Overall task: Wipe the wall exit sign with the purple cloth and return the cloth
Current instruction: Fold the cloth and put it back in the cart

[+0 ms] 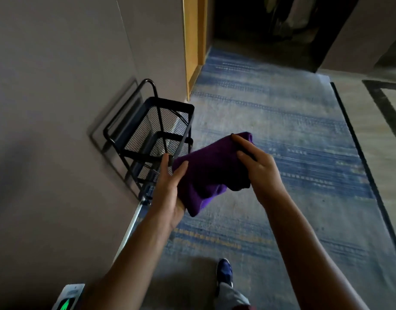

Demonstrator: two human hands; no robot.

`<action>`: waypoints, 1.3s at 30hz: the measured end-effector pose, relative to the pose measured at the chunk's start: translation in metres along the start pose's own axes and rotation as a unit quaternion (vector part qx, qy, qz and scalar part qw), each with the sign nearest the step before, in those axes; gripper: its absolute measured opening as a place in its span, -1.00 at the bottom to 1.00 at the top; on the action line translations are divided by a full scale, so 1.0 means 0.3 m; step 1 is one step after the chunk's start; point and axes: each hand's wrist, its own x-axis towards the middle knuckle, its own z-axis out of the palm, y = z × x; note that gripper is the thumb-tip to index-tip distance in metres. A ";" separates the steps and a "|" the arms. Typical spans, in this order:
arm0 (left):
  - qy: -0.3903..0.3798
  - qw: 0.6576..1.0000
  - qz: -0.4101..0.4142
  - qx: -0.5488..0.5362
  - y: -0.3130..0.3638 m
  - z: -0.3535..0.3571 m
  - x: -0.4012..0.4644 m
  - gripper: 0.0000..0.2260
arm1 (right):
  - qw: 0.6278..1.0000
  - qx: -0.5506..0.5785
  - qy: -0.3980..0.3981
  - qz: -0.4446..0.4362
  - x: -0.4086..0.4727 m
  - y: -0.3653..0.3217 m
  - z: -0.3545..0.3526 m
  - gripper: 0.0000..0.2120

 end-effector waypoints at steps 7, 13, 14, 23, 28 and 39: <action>0.149 0.973 0.094 0.151 0.035 0.057 0.309 -0.45 | 0.991 0.000 -0.123 0.044 0.452 0.017 0.012 -0.60; 0.175 0.950 0.183 0.185 0.100 0.002 0.594 -0.54 | 0.980 -0.071 -0.177 0.050 0.850 0.096 0.148 -0.62; 0.179 0.951 0.188 0.165 0.103 -0.020 0.653 -0.51 | 0.977 -0.093 -0.186 0.043 0.927 0.116 0.187 -0.62; 0.316 0.899 0.161 0.257 0.155 -0.201 1.019 -0.38 | 0.903 -0.274 -0.328 -0.036 1.421 0.250 0.499 -0.46; 0.419 0.852 0.131 0.286 0.133 -0.281 1.191 -0.38 | 0.840 -0.362 -0.398 -0.064 1.629 0.370 0.668 -0.41; 0.597 0.789 -0.027 0.144 -0.080 -0.399 1.494 -0.21 | 0.612 -0.499 -0.579 -0.201 1.898 0.719 0.877 -0.32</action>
